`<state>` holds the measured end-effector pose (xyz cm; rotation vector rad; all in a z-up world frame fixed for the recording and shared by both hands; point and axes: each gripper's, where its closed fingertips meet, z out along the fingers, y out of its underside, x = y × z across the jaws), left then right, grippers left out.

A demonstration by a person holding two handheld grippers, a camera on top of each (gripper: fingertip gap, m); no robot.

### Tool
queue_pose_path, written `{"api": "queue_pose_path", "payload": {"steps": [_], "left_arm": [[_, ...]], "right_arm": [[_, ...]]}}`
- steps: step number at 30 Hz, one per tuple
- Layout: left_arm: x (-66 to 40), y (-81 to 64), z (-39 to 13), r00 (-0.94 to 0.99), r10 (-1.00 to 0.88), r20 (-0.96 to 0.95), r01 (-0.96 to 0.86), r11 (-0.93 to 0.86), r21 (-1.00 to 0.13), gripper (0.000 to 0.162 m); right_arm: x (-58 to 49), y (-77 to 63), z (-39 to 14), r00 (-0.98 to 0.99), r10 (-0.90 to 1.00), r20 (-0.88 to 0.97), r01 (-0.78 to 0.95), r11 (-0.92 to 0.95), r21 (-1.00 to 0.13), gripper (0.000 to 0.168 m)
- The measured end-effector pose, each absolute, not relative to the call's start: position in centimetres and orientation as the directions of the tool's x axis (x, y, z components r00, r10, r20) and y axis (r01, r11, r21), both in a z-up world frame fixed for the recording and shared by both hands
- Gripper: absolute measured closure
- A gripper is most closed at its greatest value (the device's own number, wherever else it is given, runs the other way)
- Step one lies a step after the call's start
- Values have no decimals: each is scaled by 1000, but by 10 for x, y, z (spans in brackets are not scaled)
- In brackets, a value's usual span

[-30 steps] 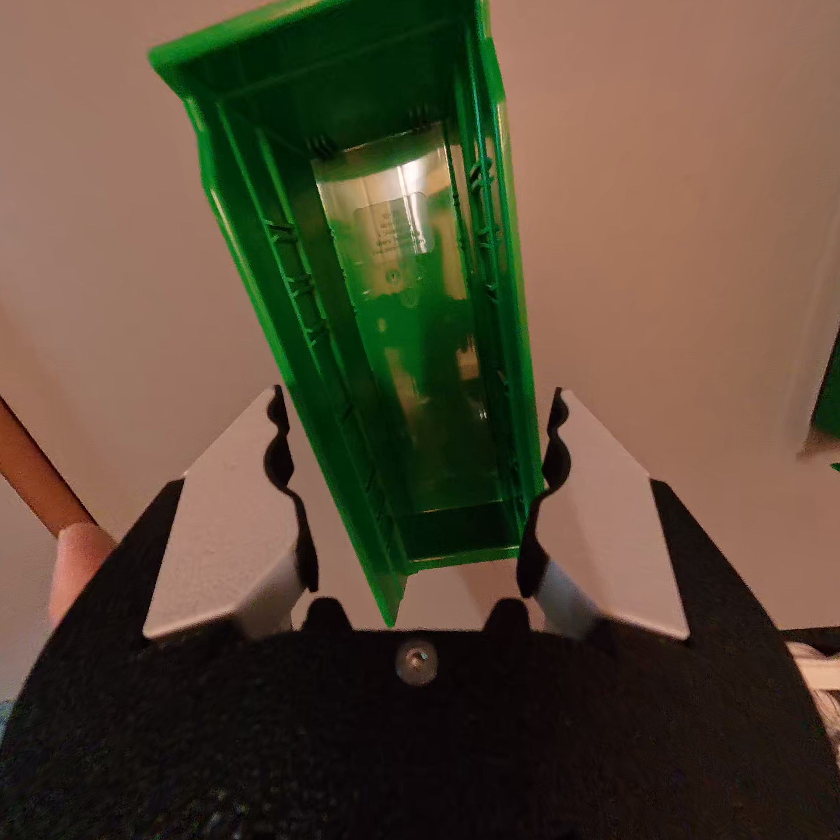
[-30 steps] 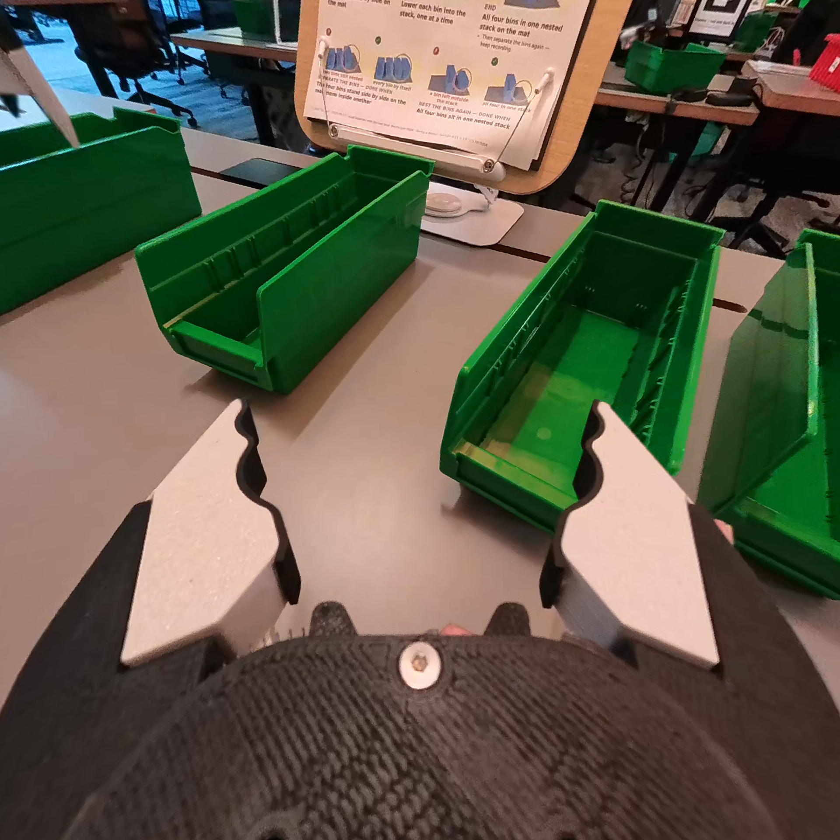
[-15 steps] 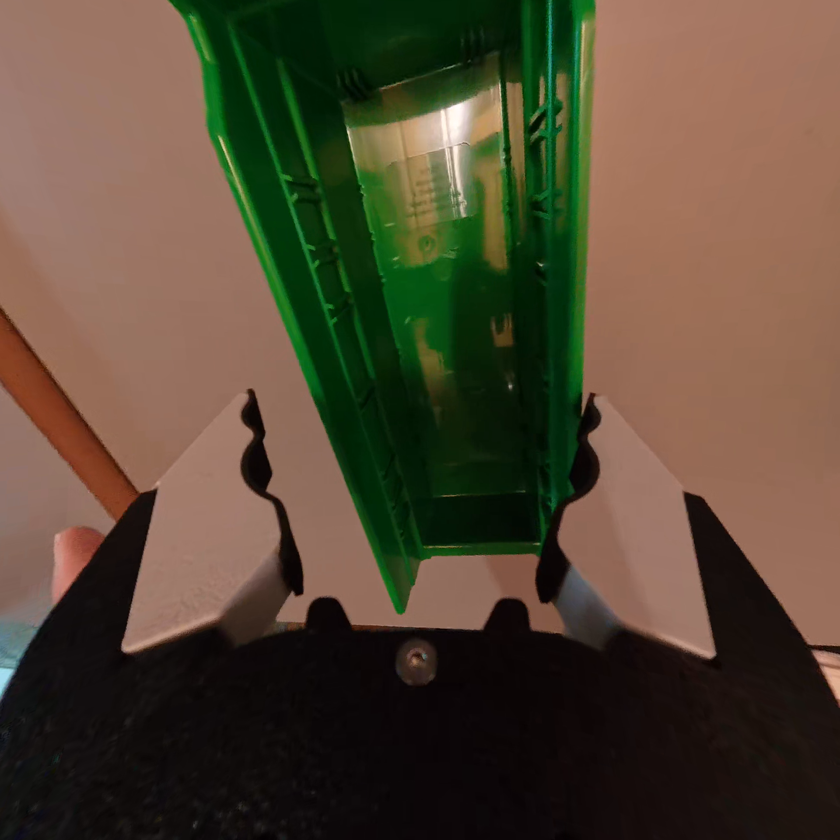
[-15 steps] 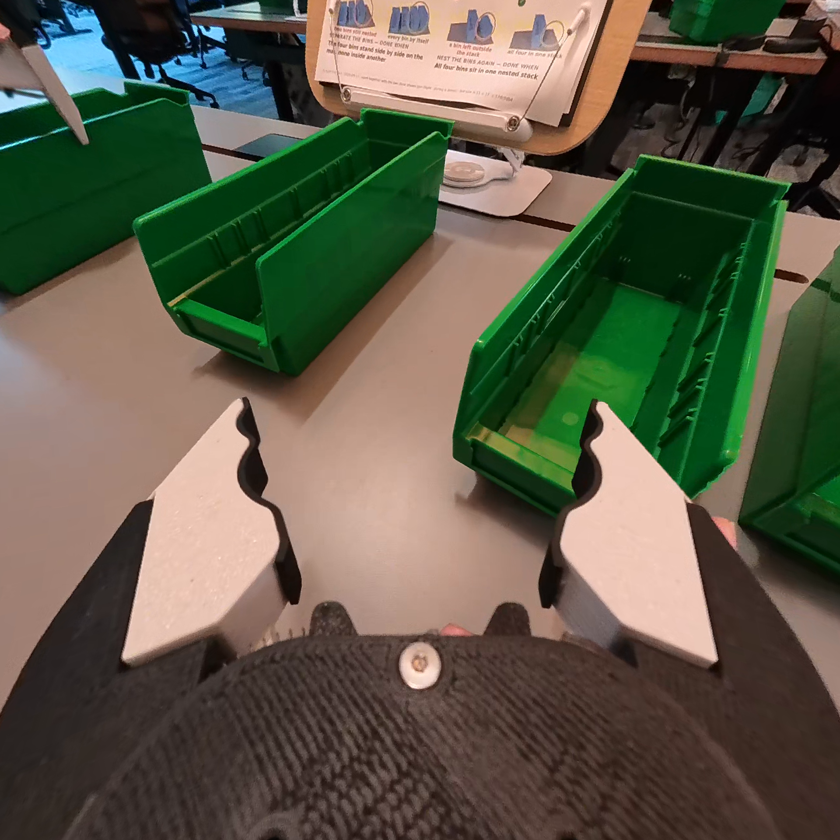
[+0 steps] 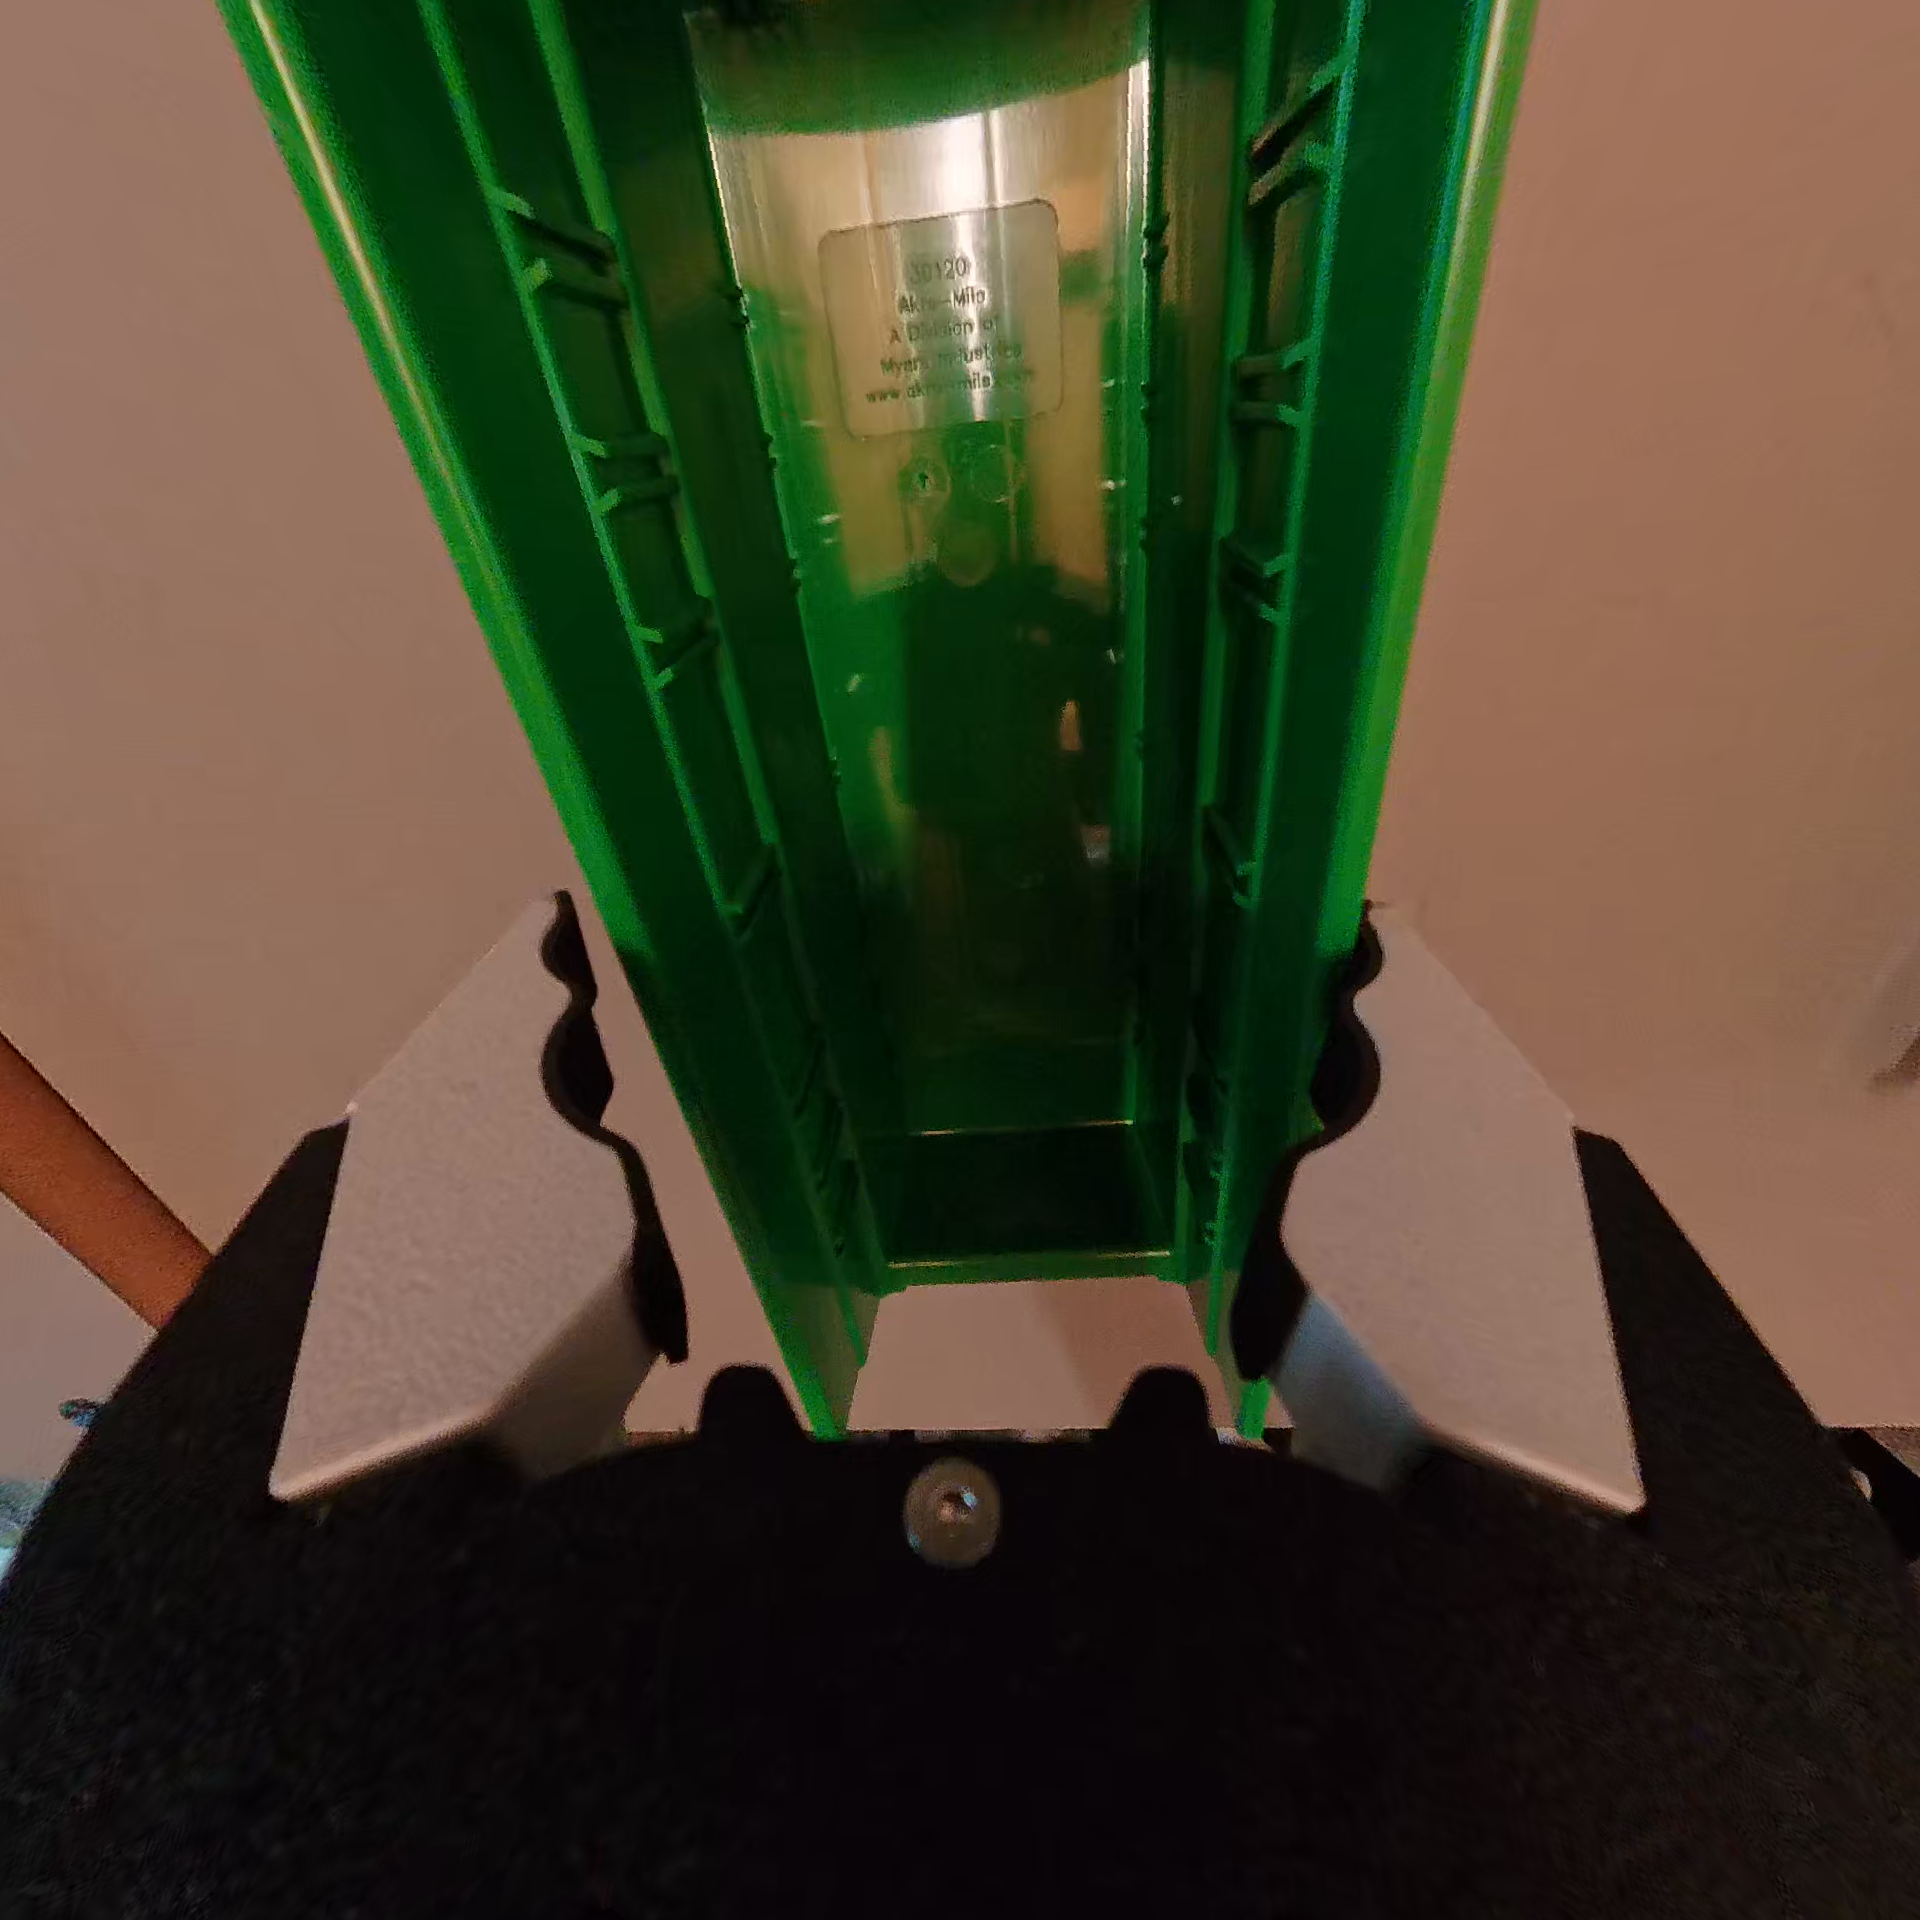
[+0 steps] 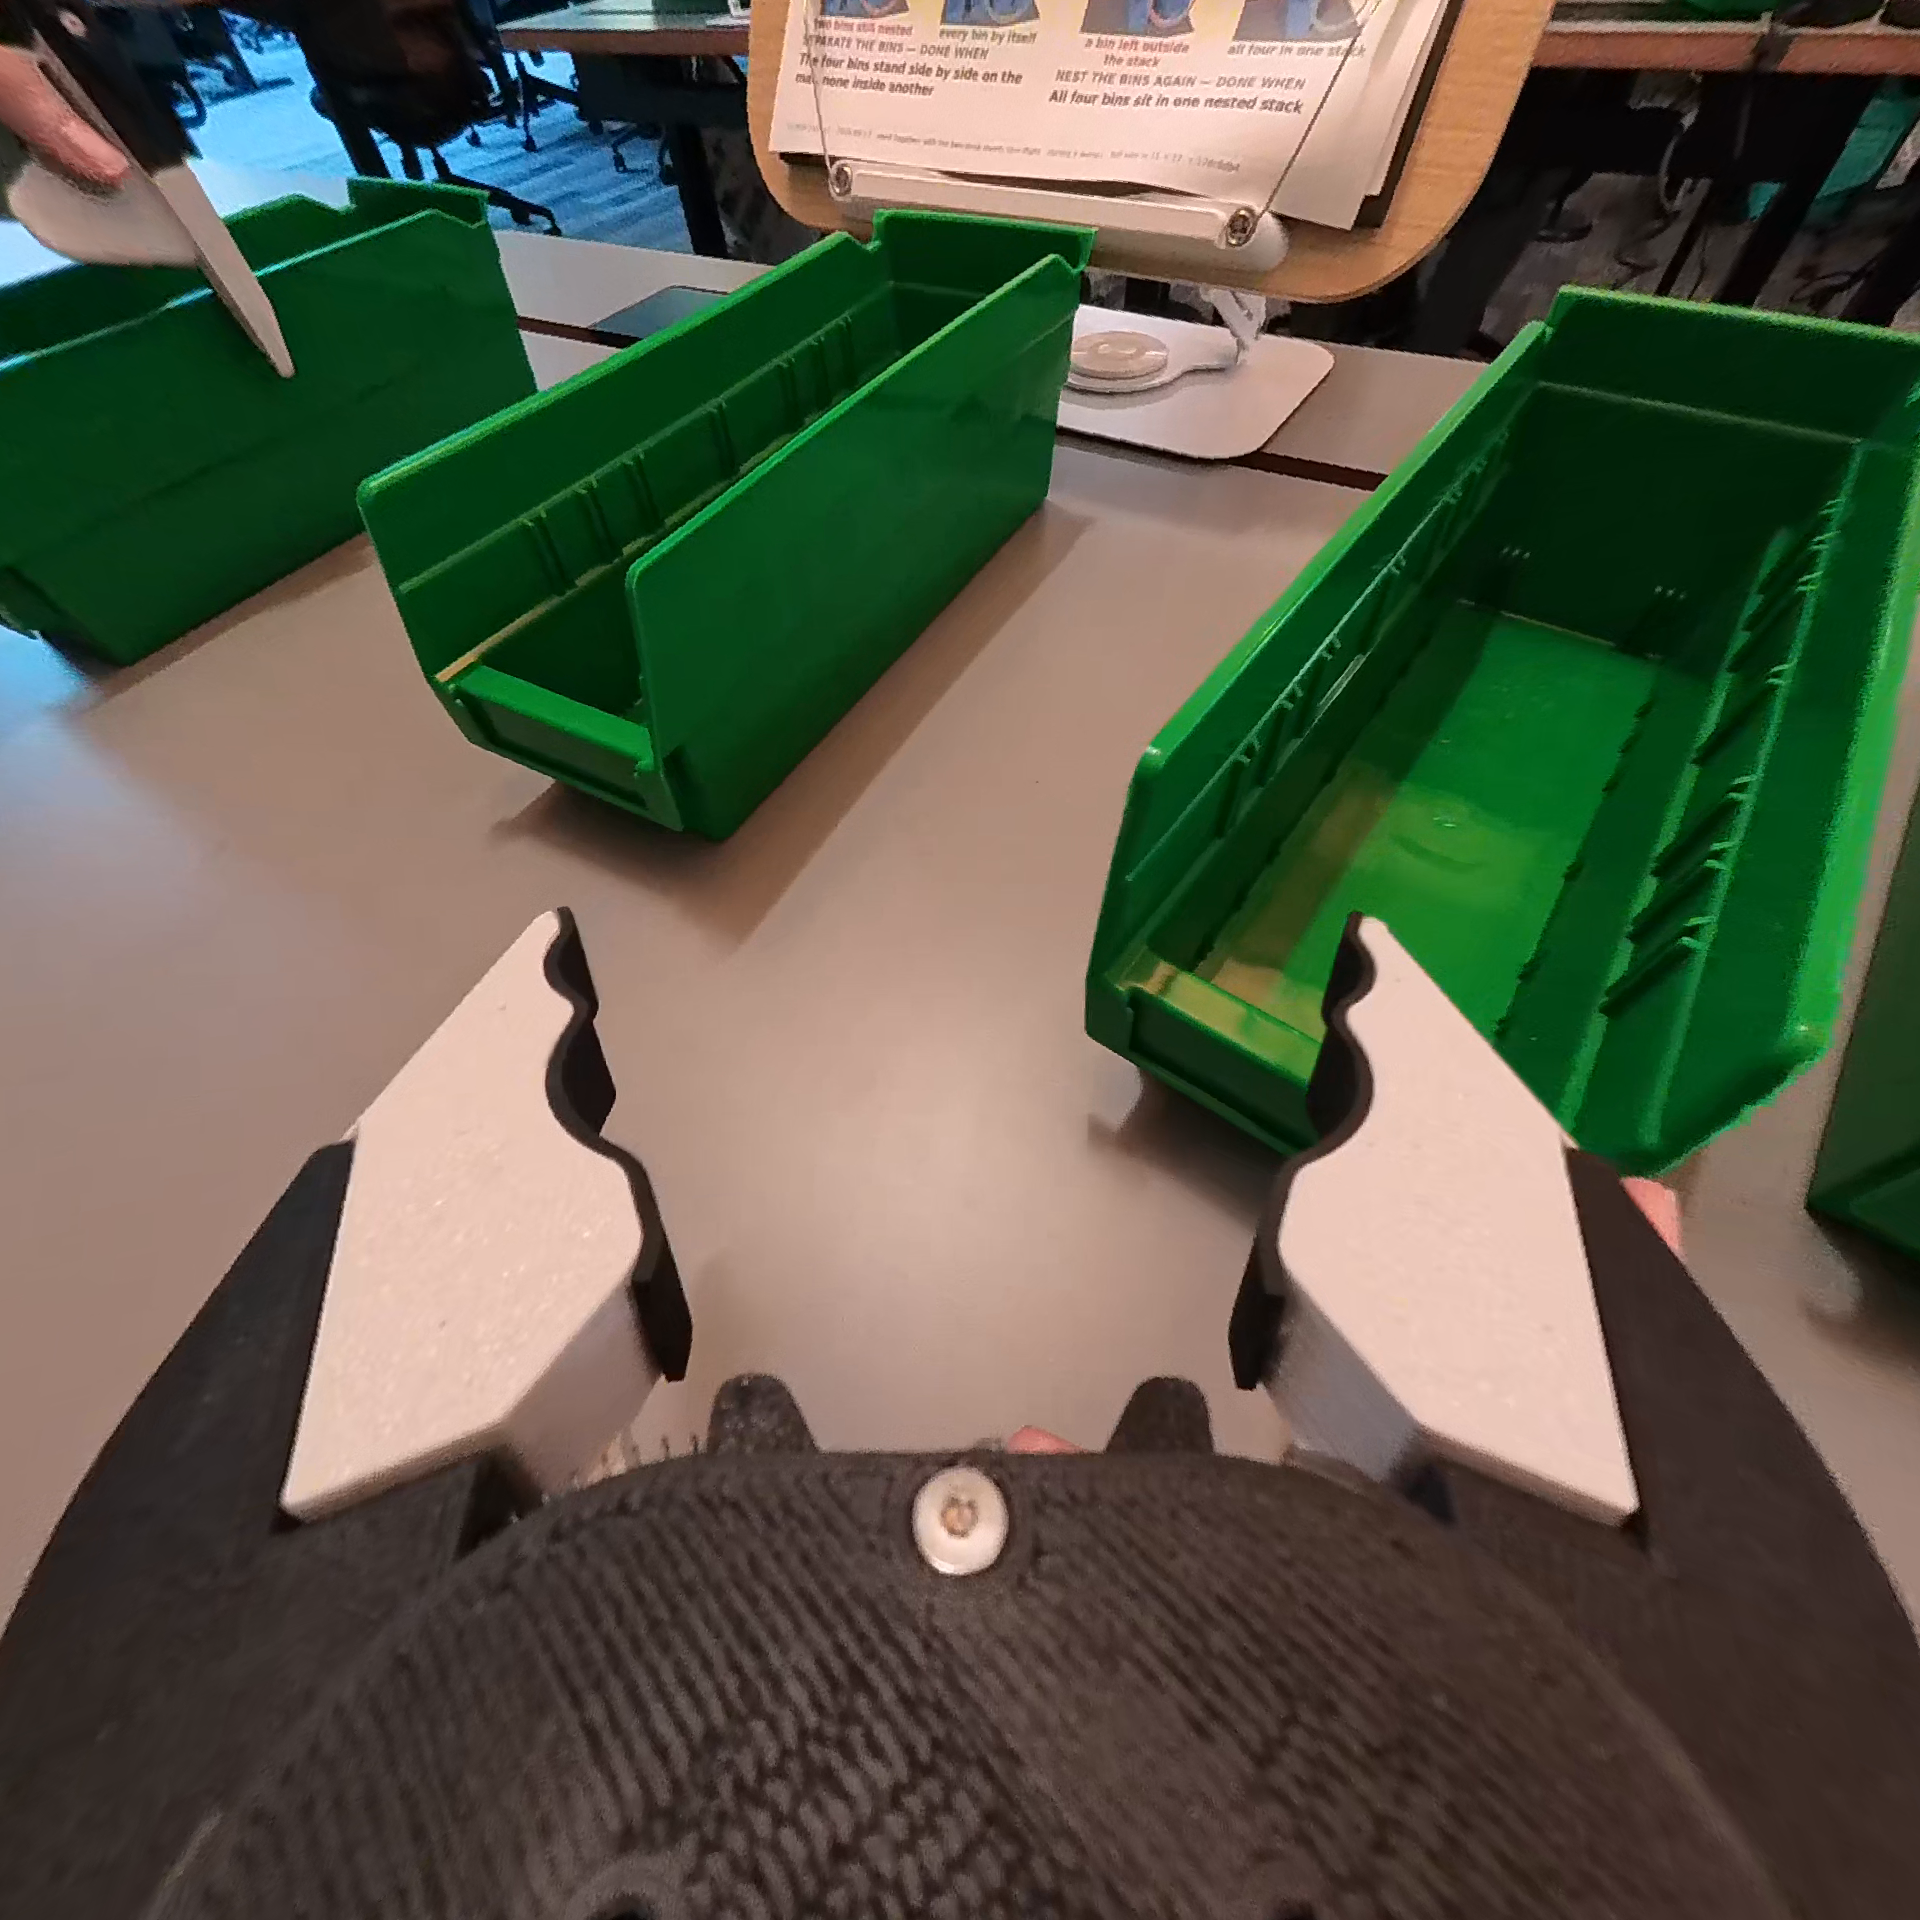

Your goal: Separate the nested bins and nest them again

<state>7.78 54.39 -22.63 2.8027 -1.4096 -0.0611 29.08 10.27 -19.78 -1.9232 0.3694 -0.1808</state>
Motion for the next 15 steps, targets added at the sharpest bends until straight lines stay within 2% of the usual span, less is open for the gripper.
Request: {"api": "queue_pose_path", "payload": {"steps": [2, 7, 15], "left_arm": [[77, 544, -230, 603, -797, -37, -797, -604, 19, 22], [81, 541, -231, 617, -787, -11, -787, -617, -11, 30], [79, 540, -231, 634, -773, -24, -773, -634, -25, 32]], "right_arm": [[290, 103, -199, 941, -334, -49, -170, -343, -924, 31], [292, 101, -200, 939, -338, -57, -179, -339, -924, 31], [290, 102, -202, 943, -323, -76, -189, -335, -923, 33]]}}
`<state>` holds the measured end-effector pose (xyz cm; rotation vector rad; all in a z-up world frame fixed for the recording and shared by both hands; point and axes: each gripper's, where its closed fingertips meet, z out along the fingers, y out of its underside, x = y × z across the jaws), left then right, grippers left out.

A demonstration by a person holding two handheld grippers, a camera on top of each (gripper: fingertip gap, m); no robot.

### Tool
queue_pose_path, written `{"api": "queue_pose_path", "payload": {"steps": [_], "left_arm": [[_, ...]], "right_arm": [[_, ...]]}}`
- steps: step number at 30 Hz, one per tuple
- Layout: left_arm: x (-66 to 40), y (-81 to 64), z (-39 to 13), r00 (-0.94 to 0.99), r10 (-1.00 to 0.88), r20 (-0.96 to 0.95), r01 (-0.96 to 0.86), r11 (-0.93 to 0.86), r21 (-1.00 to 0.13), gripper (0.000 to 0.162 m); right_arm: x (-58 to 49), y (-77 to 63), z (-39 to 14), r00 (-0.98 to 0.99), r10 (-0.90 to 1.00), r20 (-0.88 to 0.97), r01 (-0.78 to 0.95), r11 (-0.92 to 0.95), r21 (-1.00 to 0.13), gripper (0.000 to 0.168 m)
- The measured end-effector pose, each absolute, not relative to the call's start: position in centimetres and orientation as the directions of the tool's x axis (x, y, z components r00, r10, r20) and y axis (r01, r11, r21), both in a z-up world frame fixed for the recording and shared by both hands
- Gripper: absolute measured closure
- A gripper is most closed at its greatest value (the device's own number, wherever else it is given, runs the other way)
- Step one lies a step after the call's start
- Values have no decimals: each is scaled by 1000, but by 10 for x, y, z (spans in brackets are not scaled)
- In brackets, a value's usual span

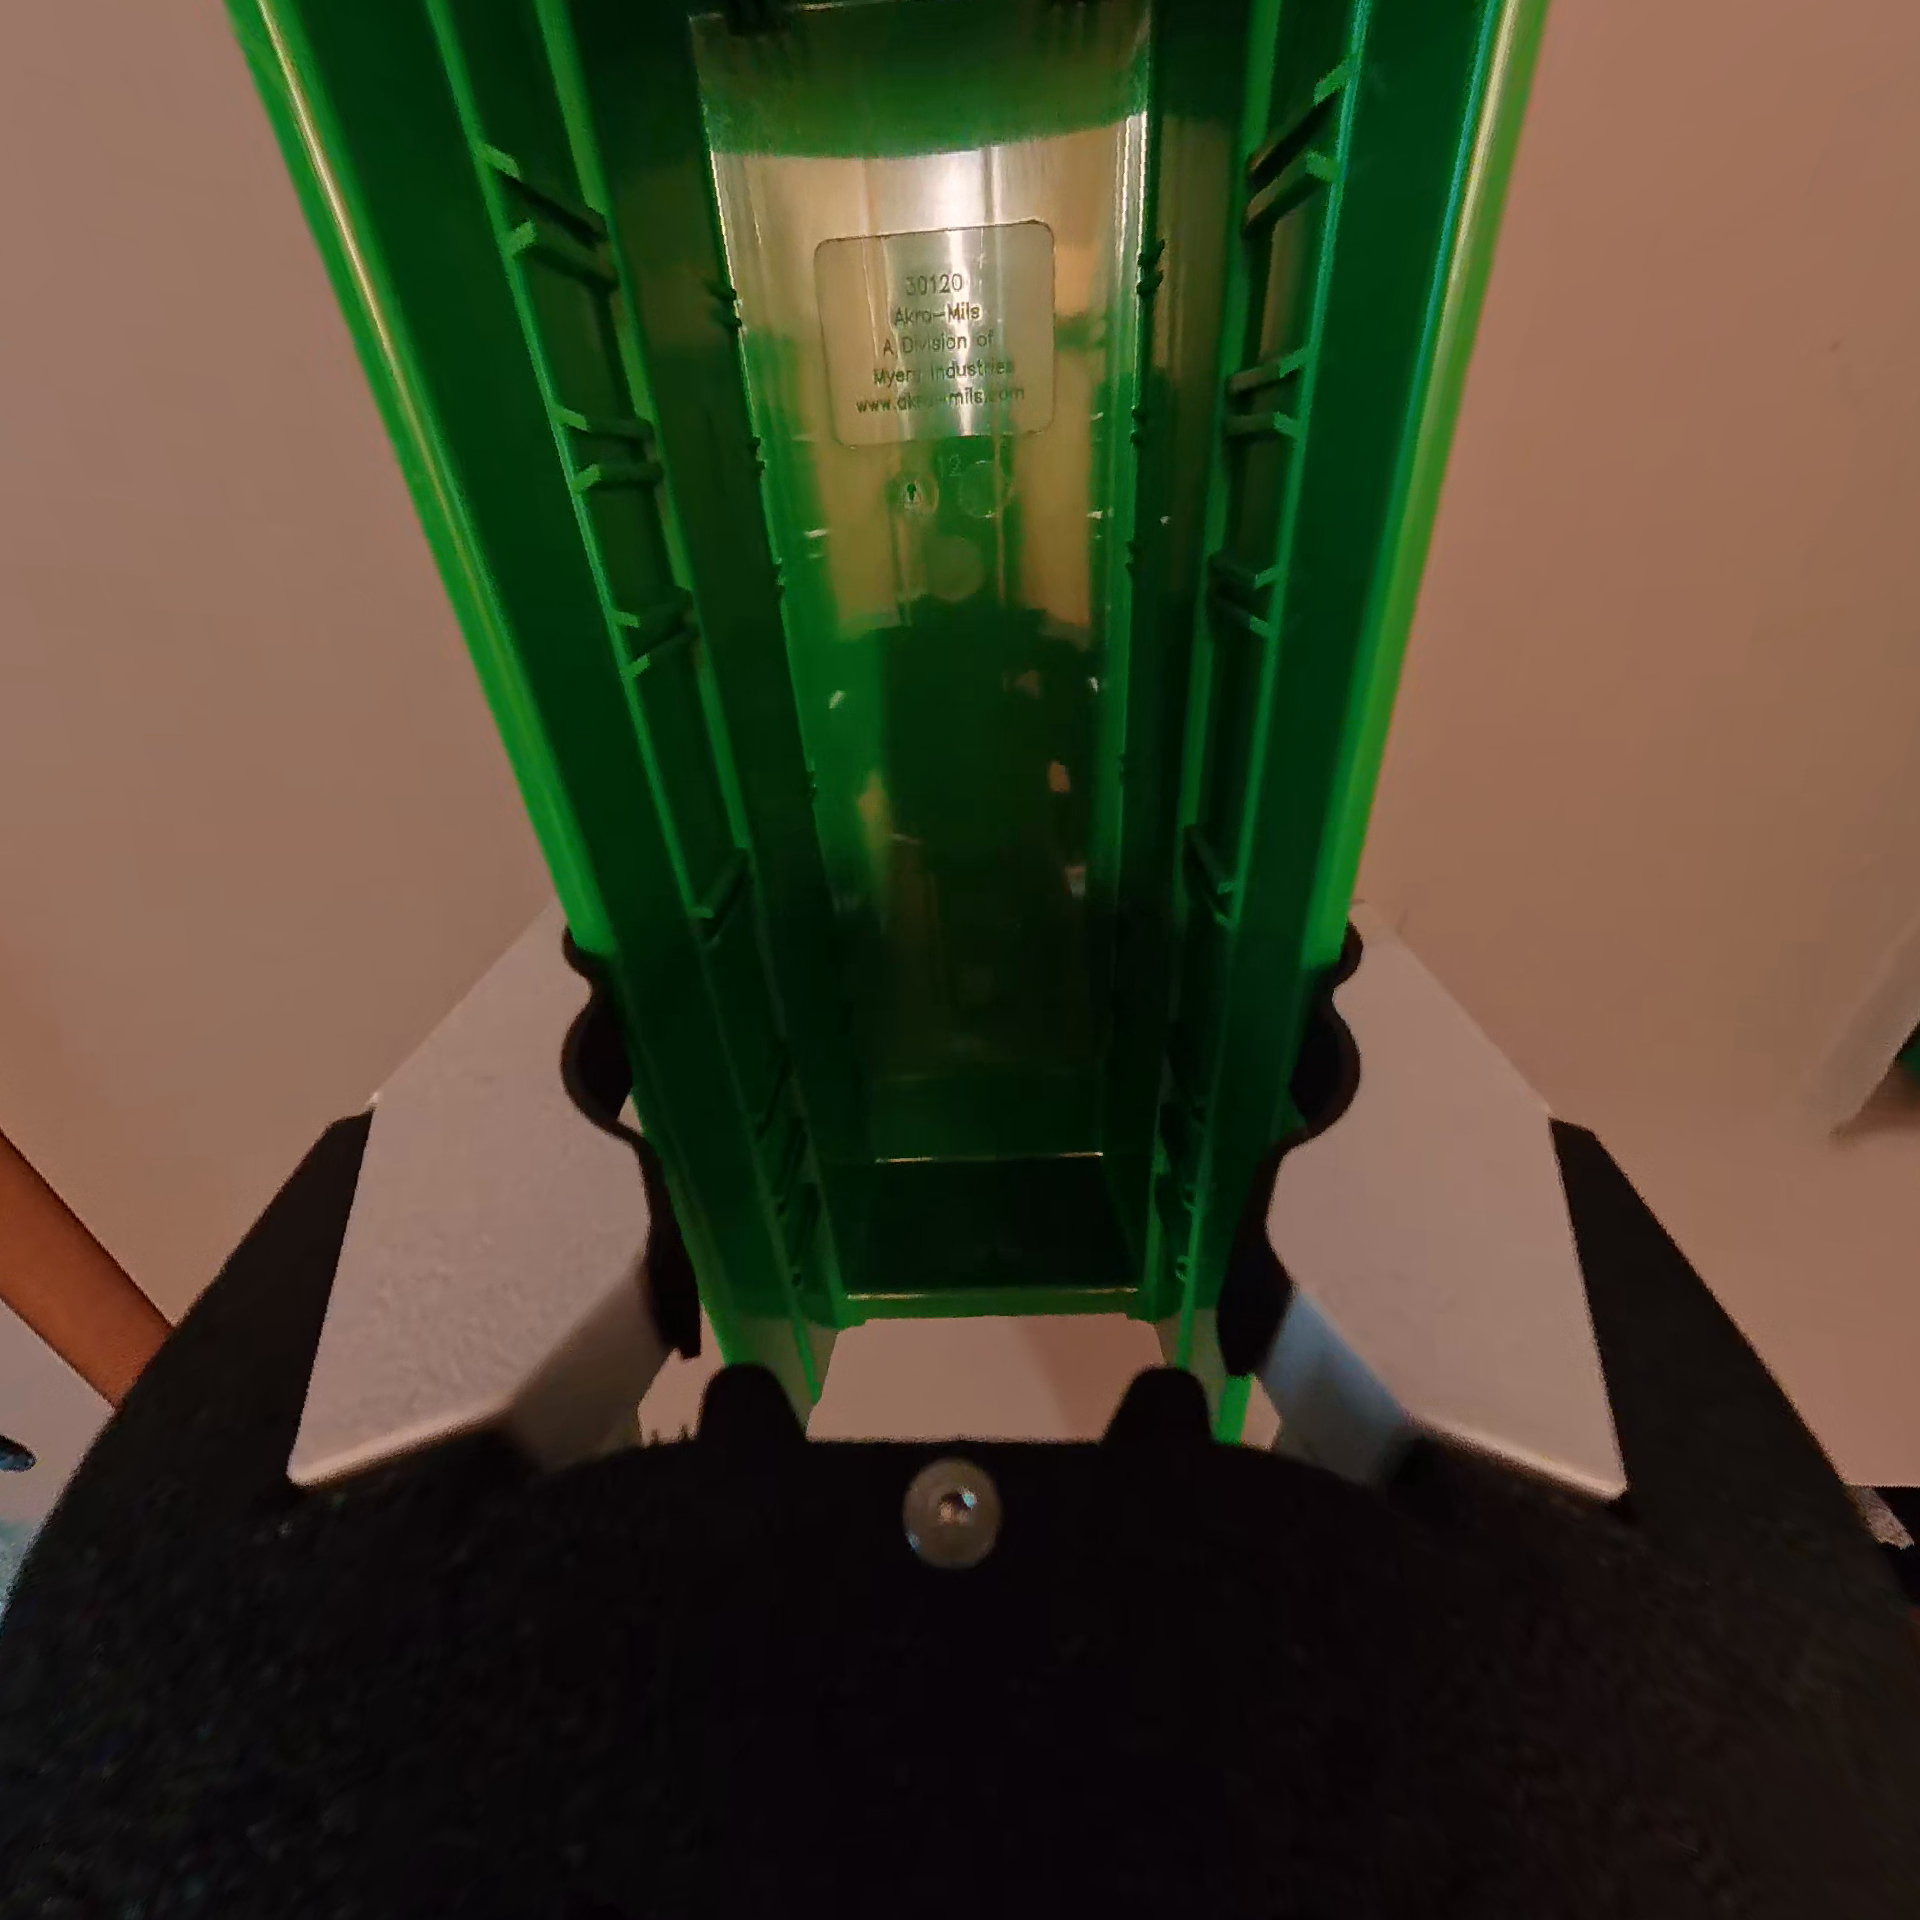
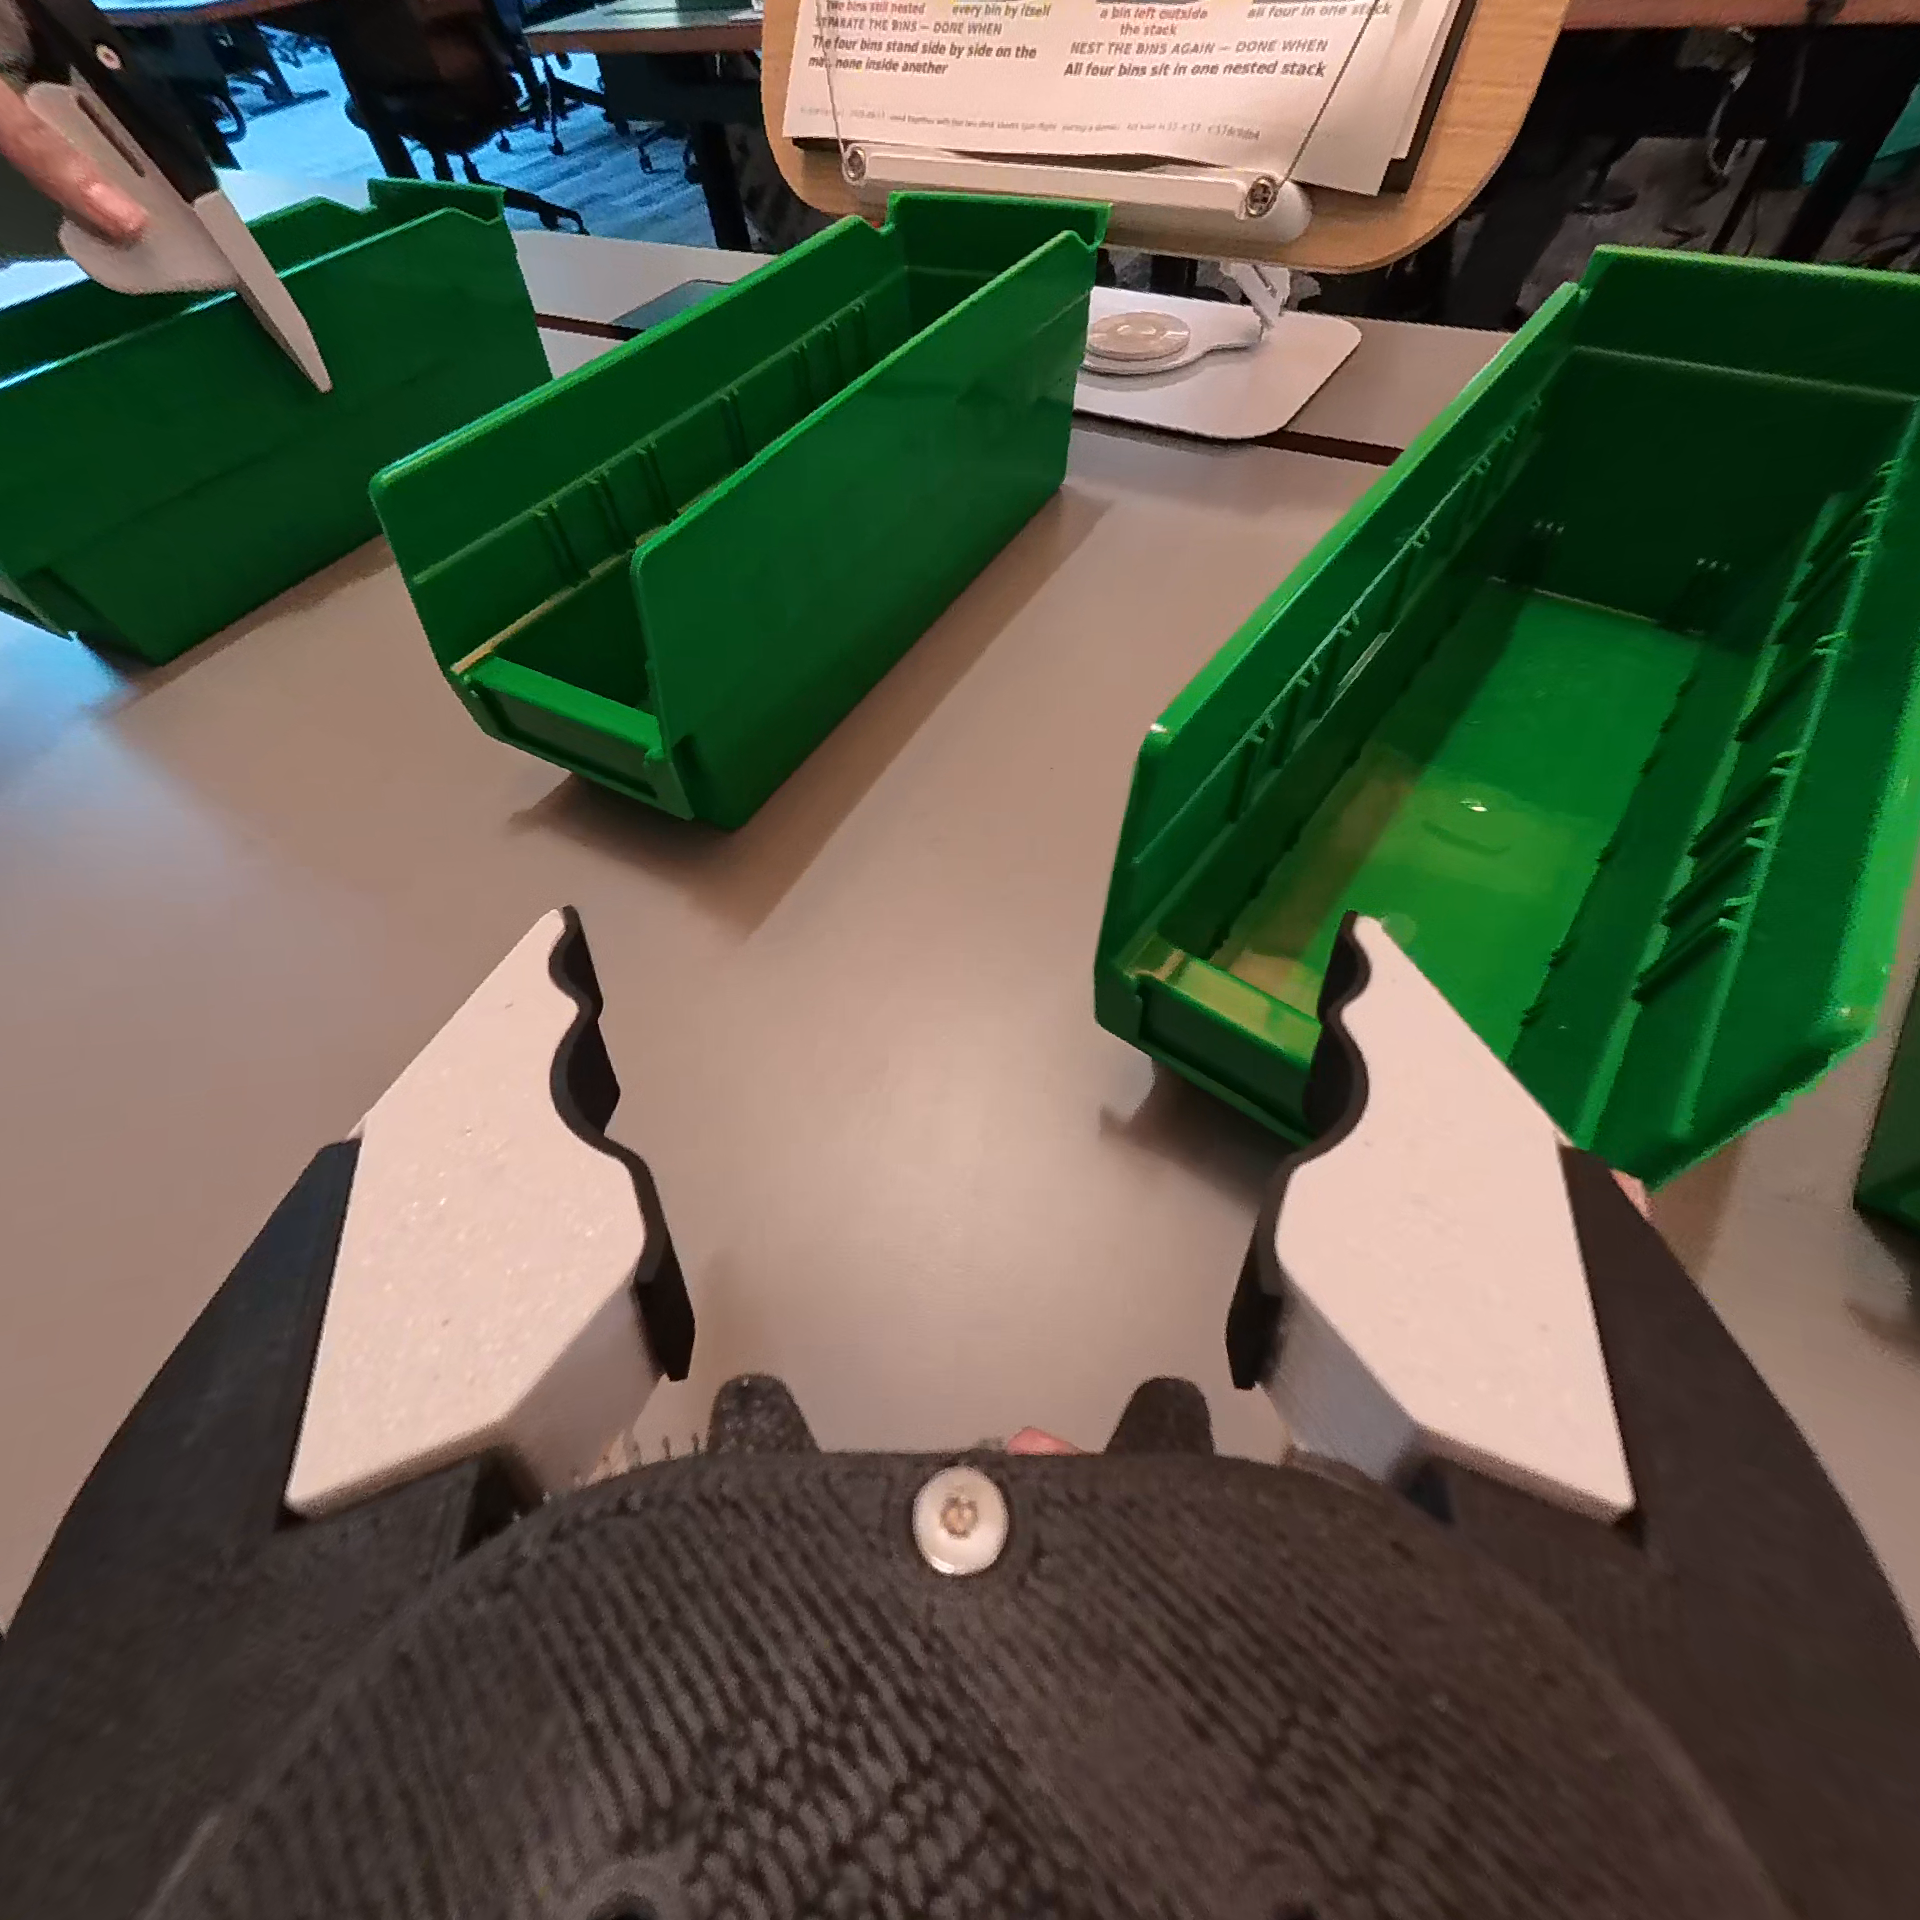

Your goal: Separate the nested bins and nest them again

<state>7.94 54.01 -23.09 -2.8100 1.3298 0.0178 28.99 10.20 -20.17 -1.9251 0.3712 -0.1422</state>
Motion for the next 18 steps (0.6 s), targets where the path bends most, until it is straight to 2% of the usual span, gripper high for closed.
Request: {"api": "queue_pose_path", "payload": {"steps": [5, 18], "left_arm": [[79, 539, -229, 632, -774, -36, -775, -632, -17, 38], [74, 542, -221, 686, -727, -1, -727, -686, -7, 65]], "right_arm": [[289, 103, -202, 945, -314, -86, -195, -335, -922, 34], [290, 101, -202, 945, -314, -90, -198, -334, -922, 38]]}}
